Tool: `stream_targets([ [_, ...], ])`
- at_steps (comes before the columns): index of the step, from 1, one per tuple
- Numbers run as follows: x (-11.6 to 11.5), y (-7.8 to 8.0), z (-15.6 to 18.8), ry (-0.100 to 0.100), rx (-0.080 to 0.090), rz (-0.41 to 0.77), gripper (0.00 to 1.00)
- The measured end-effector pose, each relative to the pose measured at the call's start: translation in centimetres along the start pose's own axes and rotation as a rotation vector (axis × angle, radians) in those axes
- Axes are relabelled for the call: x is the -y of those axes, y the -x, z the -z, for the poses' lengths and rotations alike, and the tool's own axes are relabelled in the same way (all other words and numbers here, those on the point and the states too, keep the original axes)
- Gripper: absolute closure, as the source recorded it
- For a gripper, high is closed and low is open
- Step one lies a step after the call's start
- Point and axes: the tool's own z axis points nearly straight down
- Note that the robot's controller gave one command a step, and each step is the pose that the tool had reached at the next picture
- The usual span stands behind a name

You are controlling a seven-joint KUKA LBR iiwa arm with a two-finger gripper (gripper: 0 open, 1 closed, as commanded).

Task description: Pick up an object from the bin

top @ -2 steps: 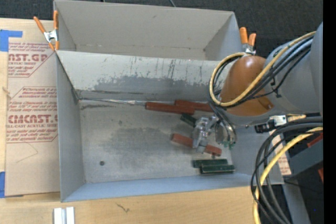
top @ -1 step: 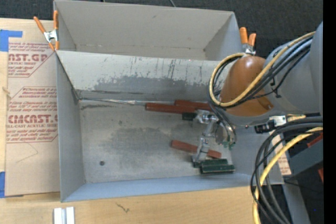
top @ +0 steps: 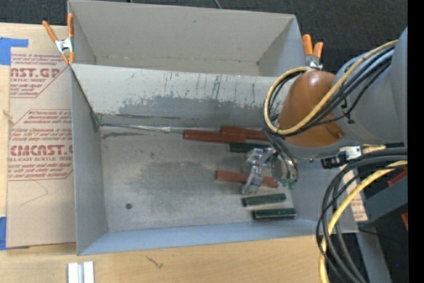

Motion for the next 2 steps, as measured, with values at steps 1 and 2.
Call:
stream_targets([
  [1,0.0,0.0,0.0,0.0,0.0,0.0,1.0],
  [2,4.0,4.6,15.6,-0.001,0.004,-0.042,1.0],
])
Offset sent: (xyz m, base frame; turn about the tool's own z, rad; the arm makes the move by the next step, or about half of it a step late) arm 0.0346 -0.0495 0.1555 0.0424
